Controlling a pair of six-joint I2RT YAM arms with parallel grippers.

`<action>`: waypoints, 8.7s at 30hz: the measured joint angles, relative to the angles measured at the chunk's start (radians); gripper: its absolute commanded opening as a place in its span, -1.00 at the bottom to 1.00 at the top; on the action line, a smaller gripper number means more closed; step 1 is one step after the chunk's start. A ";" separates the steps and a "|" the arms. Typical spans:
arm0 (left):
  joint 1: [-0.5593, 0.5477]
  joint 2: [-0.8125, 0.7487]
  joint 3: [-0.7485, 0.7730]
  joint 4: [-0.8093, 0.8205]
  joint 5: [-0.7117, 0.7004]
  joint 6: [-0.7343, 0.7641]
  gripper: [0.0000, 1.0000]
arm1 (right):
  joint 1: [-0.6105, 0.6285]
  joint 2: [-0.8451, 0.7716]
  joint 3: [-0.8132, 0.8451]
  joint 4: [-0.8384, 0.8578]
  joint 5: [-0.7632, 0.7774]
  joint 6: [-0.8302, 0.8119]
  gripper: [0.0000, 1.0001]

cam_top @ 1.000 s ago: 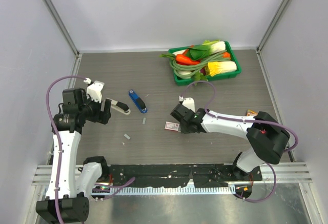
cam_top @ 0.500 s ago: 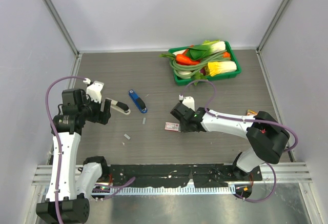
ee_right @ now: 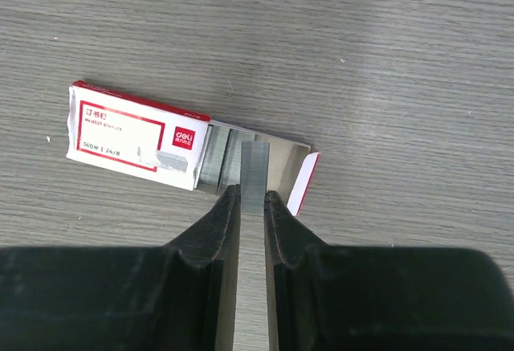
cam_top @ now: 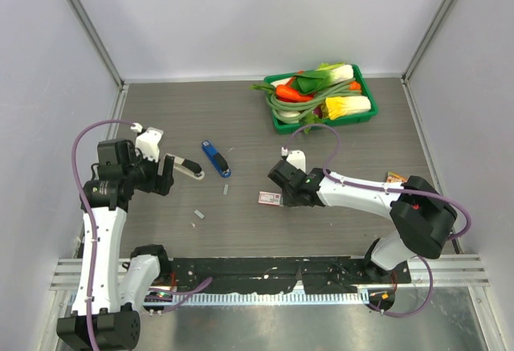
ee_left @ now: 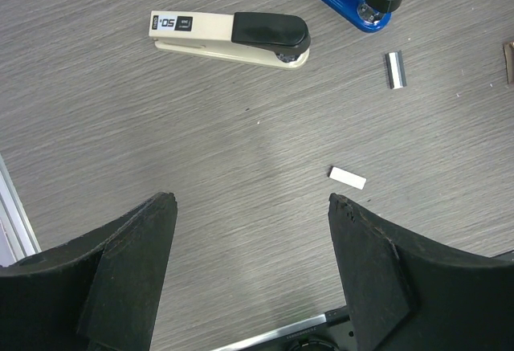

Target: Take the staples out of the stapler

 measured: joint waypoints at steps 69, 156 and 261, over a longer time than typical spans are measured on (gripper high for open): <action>0.000 -0.023 -0.009 0.000 0.001 0.023 0.61 | -0.053 -0.038 -0.010 0.046 -0.076 -0.061 -0.48; 0.001 -0.003 -0.039 0.014 -0.047 0.031 0.61 | 0.134 0.663 0.782 -0.035 -0.029 0.005 0.21; -0.024 0.009 -0.038 0.015 0.070 0.023 0.76 | -0.017 0.055 0.022 -0.092 -0.024 -0.048 -0.99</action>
